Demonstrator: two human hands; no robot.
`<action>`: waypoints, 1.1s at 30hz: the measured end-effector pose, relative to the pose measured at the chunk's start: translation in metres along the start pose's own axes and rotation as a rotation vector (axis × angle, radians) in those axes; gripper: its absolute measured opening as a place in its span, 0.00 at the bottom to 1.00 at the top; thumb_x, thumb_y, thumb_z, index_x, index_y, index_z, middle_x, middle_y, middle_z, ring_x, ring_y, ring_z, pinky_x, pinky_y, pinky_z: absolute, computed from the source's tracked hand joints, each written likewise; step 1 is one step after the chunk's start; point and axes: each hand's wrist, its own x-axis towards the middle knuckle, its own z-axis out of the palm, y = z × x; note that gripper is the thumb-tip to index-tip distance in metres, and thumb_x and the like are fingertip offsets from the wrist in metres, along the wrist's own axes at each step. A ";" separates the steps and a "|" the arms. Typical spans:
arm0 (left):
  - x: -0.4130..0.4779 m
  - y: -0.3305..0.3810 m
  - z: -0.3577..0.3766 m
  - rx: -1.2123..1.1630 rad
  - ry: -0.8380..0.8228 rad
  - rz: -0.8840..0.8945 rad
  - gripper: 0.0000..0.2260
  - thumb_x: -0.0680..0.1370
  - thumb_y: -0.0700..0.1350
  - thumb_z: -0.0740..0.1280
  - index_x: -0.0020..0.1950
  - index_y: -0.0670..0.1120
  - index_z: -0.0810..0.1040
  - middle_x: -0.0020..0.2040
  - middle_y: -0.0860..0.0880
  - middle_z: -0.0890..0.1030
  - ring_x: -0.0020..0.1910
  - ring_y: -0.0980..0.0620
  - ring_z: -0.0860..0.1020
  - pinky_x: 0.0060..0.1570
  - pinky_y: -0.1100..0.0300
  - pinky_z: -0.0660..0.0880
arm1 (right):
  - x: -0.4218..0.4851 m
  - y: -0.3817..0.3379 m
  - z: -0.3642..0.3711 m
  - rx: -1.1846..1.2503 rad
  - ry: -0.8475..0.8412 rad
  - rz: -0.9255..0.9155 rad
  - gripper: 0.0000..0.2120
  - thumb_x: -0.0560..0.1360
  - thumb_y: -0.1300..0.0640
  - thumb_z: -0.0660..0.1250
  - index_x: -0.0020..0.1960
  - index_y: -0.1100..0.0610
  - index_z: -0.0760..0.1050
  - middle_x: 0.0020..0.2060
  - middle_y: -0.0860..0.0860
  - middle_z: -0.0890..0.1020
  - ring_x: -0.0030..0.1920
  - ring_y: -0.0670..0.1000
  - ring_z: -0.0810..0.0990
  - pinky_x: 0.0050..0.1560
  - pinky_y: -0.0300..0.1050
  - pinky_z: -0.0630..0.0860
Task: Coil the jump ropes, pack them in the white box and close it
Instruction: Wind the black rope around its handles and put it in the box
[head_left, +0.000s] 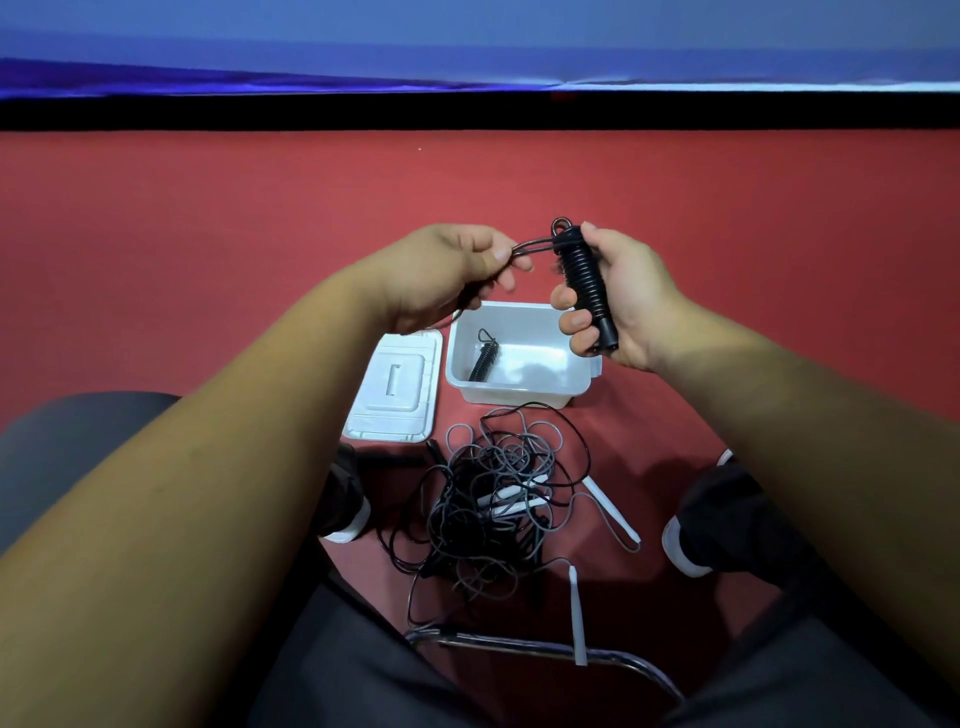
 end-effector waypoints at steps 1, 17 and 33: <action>0.000 0.000 -0.002 0.052 -0.011 0.005 0.10 0.86 0.41 0.62 0.59 0.43 0.83 0.44 0.48 0.82 0.38 0.54 0.72 0.41 0.61 0.70 | -0.001 -0.001 -0.001 0.021 -0.021 0.006 0.21 0.83 0.35 0.58 0.54 0.54 0.72 0.33 0.51 0.71 0.27 0.49 0.63 0.28 0.37 0.57; -0.004 -0.002 -0.010 0.699 0.054 -0.019 0.10 0.74 0.45 0.80 0.53 0.55 0.89 0.44 0.51 0.88 0.41 0.56 0.79 0.55 0.55 0.79 | -0.019 -0.001 0.011 -0.133 -0.465 0.253 0.31 0.78 0.28 0.60 0.57 0.57 0.75 0.31 0.46 0.59 0.22 0.44 0.57 0.25 0.36 0.51; -0.006 0.008 0.001 0.468 0.086 0.114 0.10 0.74 0.32 0.74 0.47 0.47 0.88 0.51 0.41 0.86 0.46 0.48 0.84 0.55 0.50 0.81 | -0.024 0.011 0.008 -0.353 -0.679 0.453 0.34 0.79 0.32 0.62 0.82 0.41 0.64 0.31 0.48 0.64 0.21 0.42 0.62 0.24 0.33 0.53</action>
